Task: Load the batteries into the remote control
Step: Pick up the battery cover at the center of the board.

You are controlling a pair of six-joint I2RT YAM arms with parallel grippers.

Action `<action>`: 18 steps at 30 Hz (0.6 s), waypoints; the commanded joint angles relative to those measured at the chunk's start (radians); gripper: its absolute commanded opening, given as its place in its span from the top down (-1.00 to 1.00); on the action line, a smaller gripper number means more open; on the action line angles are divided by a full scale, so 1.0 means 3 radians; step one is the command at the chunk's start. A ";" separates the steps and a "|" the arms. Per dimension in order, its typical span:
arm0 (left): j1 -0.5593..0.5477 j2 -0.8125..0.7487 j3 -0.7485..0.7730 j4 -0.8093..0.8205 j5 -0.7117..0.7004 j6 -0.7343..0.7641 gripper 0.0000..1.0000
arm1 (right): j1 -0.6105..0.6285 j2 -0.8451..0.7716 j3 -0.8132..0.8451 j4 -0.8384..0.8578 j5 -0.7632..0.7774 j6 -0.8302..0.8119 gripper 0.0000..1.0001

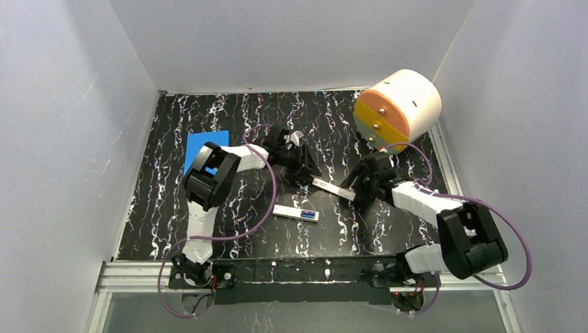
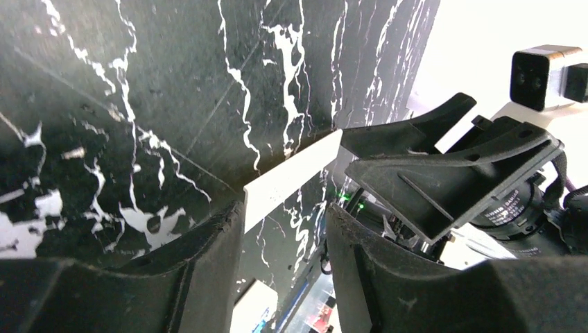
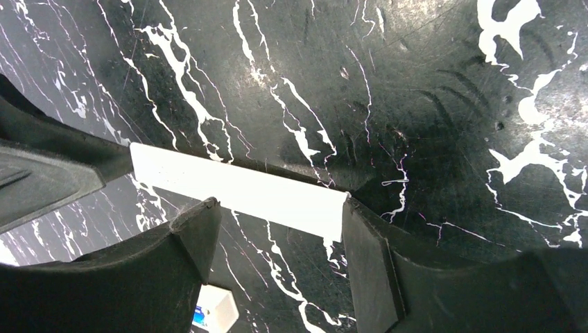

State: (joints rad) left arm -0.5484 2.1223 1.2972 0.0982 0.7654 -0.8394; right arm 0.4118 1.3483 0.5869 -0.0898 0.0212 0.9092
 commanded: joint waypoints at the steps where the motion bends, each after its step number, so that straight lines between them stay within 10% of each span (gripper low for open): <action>1: -0.0105 -0.0375 -0.0166 0.0142 0.0240 -0.0258 0.13 | 0.0051 0.0154 -0.0142 -0.0027 -0.0345 -0.0068 -0.42; 18: -0.0222 -0.0957 -0.0843 0.0189 0.0016 -0.0376 0.17 | 0.0106 0.0396 -0.0091 -0.0271 -0.0724 -0.0813 -0.33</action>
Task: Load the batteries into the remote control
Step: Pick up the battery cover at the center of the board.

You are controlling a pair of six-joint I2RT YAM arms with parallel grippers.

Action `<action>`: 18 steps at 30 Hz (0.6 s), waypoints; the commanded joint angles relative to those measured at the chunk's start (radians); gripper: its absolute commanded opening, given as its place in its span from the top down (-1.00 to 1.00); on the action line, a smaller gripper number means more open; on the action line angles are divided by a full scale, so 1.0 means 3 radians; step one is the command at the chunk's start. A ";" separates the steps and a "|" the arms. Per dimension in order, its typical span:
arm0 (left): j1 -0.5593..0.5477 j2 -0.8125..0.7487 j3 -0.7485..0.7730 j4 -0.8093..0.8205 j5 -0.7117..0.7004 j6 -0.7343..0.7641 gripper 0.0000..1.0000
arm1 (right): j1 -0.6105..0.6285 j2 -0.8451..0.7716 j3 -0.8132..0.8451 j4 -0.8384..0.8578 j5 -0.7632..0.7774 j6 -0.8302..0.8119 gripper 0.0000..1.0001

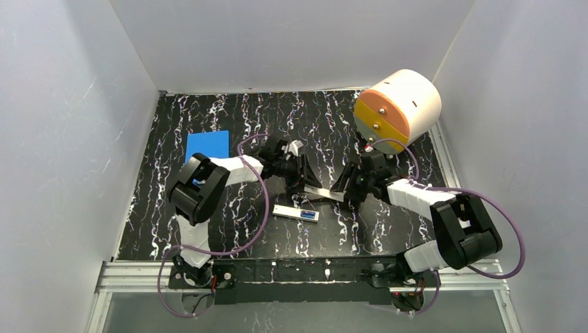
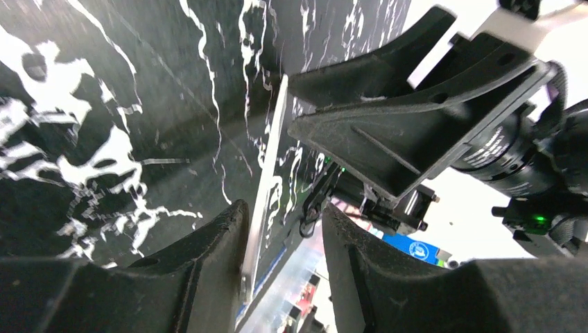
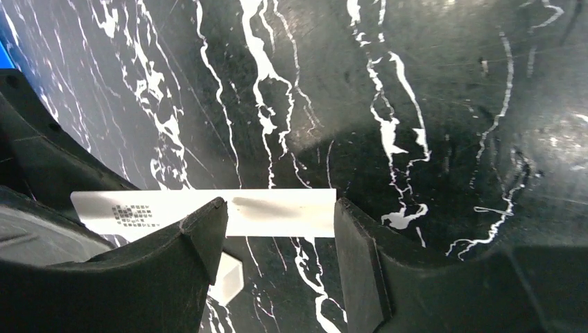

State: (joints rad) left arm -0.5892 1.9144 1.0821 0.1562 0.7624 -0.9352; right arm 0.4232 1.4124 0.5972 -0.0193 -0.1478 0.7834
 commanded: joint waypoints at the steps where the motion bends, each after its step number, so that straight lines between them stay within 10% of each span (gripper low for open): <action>1: -0.0093 -0.0291 -0.0161 -0.0004 0.0001 -0.0062 0.18 | 0.0083 0.0168 -0.0128 -0.0542 -0.0154 -0.0458 -0.32; 9: -0.0117 -0.0519 -0.0393 -0.0004 -0.0156 -0.0064 0.30 | 0.0117 0.0038 -0.0176 -0.0676 -0.0044 -0.0487 -0.31; 18: -0.0117 -0.0487 -0.0391 -0.0004 -0.0168 -0.0004 0.92 | 0.0115 -0.0066 -0.0162 -0.0642 -0.0054 -0.0412 -0.34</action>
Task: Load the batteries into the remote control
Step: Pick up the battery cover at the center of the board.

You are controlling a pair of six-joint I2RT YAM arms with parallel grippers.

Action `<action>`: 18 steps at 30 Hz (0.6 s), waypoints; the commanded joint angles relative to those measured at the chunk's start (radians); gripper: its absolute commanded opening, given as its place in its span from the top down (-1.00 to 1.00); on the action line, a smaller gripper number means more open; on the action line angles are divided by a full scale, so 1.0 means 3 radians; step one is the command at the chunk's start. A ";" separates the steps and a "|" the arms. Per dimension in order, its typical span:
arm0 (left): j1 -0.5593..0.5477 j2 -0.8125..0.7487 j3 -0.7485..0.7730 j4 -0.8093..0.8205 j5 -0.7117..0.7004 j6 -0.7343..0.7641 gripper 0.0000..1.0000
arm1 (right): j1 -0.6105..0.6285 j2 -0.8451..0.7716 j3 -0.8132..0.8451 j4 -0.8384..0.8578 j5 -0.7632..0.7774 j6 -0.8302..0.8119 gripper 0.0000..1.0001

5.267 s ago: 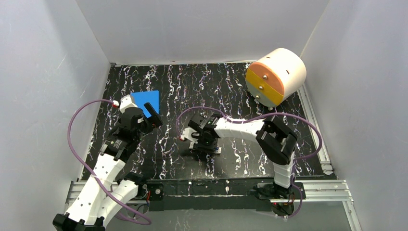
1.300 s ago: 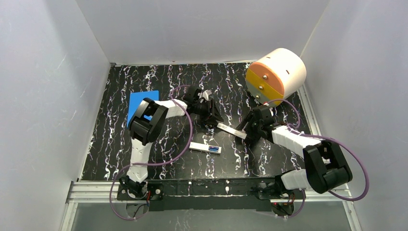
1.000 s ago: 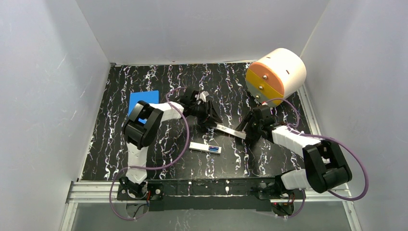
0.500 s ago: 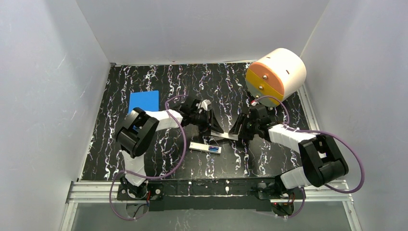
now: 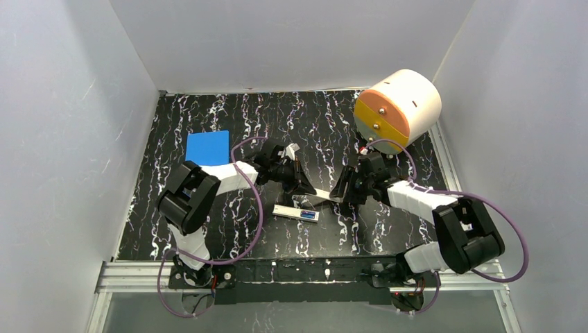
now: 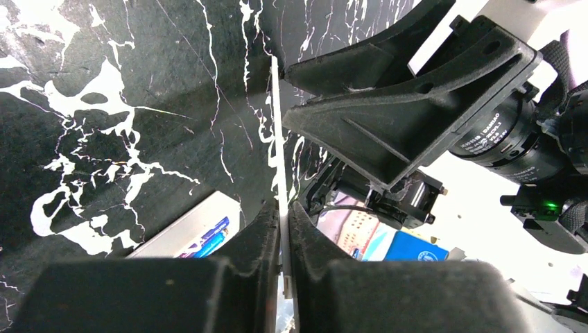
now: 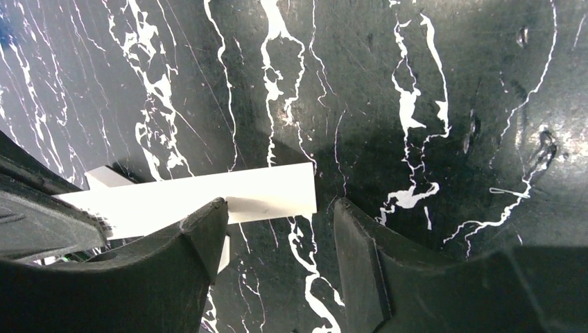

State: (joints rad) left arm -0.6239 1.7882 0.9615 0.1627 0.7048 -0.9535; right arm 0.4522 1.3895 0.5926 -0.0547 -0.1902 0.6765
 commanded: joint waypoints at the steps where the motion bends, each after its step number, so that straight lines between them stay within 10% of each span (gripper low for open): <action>1: -0.0001 -0.0061 0.0011 -0.0025 0.0030 0.0074 0.99 | 0.0019 -0.0044 -0.0145 -0.0509 0.0080 -0.0056 -0.35; 12: 0.0161 -0.0195 0.0390 -0.0472 0.0994 0.0736 1.00 | -0.0181 -0.0821 -0.0296 0.0011 -0.0495 0.0397 -0.97; 18: 0.0507 -0.0447 0.0601 -0.0578 0.1803 0.0770 1.00 | -0.0421 -0.1399 -0.0547 0.0814 -0.1103 0.0842 -0.97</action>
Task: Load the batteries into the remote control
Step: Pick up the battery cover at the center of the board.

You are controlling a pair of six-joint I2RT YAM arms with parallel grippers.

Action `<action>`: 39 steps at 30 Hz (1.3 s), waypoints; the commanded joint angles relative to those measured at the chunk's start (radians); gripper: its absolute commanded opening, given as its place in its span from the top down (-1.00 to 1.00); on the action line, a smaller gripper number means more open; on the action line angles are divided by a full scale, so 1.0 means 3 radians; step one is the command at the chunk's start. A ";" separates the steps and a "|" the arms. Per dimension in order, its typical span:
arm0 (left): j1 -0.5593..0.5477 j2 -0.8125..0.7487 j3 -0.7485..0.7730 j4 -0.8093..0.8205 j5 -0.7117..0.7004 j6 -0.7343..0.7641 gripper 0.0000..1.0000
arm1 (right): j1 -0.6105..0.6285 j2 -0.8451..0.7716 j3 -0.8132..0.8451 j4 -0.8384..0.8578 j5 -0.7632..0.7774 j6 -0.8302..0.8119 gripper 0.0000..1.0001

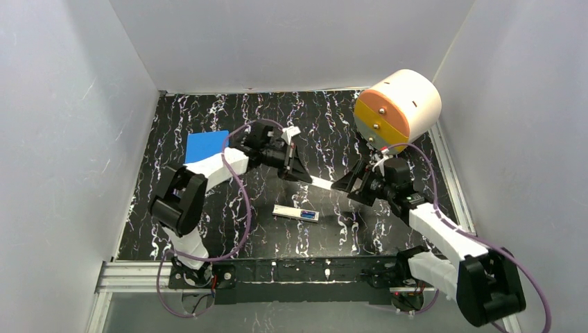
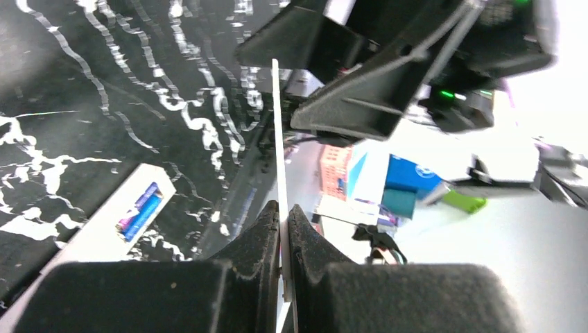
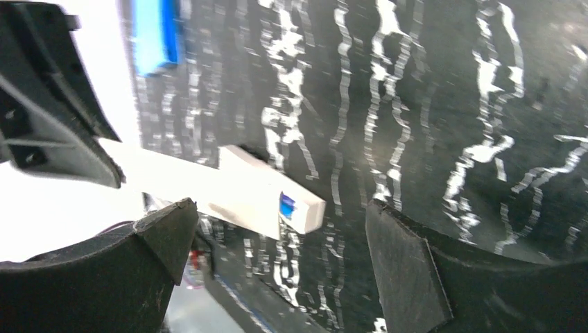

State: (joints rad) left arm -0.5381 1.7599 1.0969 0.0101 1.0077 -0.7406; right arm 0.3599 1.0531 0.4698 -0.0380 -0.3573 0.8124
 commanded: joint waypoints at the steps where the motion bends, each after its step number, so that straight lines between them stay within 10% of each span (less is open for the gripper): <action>1: 0.0248 -0.0386 0.0148 0.0134 0.0953 -0.0058 1.00 | -0.0124 -0.0338 -0.0189 0.1167 -0.0699 0.0529 -0.97; 7: 0.0257 -0.0582 0.0318 0.0154 0.1274 -0.0098 1.00 | -0.0128 -0.0458 -0.0261 0.2399 -0.1110 0.1201 -0.94; 19: 0.0263 -0.0686 0.0306 0.0169 0.1164 -0.0185 1.00 | -0.0127 -0.0552 -0.0202 0.2894 -0.1171 0.1667 0.06; 31: 0.0270 -0.0645 0.0342 0.0181 0.1077 -0.0212 1.00 | -0.0121 -0.0574 -0.0181 0.2612 -0.1434 0.1535 -0.16; 39: 0.0267 -0.0623 0.0242 0.0181 0.0983 -0.0230 1.00 | -0.0117 -0.0566 -0.0168 0.2837 -0.1369 0.1655 0.61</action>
State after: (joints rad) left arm -0.4599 1.5978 1.1801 0.0673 1.3220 -0.8078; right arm 0.3225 0.8955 0.3885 0.7357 -0.7624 1.2915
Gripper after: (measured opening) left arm 0.042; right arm 0.322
